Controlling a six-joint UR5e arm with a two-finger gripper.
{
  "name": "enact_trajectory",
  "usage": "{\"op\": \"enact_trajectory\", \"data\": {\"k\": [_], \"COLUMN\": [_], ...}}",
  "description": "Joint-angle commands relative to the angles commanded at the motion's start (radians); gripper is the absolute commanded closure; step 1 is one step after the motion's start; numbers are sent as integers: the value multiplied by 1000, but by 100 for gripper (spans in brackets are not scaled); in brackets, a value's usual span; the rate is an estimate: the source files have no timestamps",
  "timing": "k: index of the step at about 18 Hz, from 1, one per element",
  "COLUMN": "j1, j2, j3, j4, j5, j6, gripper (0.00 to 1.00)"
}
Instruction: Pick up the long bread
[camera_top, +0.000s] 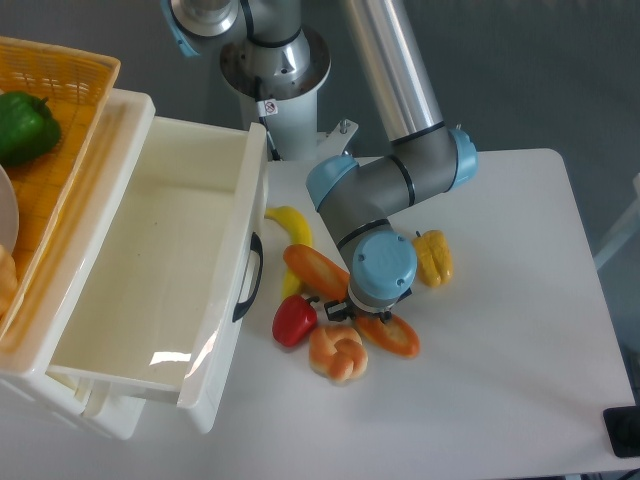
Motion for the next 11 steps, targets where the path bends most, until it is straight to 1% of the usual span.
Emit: {"op": "enact_trajectory", "data": {"k": [3,8,9,11], "j1": [-12,-26,-29,-38], "j2": [11,14,12,17], "j3": [32,60,72,95], "j4": [-11,-41,-61,-112], "j5": [6,41,48,61], "j6": [70,78,83,164], "gripper": [100,100,100,100]}}
